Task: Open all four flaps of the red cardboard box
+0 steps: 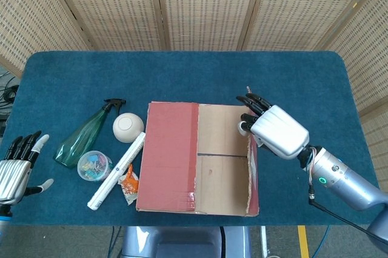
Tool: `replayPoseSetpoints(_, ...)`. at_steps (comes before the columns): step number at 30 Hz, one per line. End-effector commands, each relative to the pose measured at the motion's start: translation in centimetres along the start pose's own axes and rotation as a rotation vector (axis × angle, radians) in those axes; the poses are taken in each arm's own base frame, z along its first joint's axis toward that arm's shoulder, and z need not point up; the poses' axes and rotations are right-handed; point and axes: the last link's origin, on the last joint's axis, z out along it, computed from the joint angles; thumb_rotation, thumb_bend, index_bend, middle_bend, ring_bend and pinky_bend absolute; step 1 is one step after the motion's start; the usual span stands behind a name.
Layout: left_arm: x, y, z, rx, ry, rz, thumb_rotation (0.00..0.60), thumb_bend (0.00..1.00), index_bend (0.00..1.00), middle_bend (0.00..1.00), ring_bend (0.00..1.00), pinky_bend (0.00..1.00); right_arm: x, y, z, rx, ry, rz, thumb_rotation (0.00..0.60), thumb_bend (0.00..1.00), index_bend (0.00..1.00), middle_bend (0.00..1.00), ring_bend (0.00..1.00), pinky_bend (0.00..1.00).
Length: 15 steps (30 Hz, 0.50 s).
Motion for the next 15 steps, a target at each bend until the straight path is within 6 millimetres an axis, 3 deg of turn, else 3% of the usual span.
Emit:
replayPoseSetpoints(1,0.0,0.0,0.0,0.0,-0.001,0.0,0.6,0.05,0.01,0.0,0.05,0.0,-0.1,0.4,-0.4,-0.018,-0.012,-0.009,0.6,1.0,0.5,0.46,0.08,0.09)
replayPoseSetpoints(15,-0.1,0.2,-0.1,0.004,-0.001,0.003,0.6,0.05,0.01,0.0,0.05,0.0,0.9,3.1,-2.4,-0.119,-0.037,-0.1,0.6,1.0,0.5,0.46,0.08,0.09)
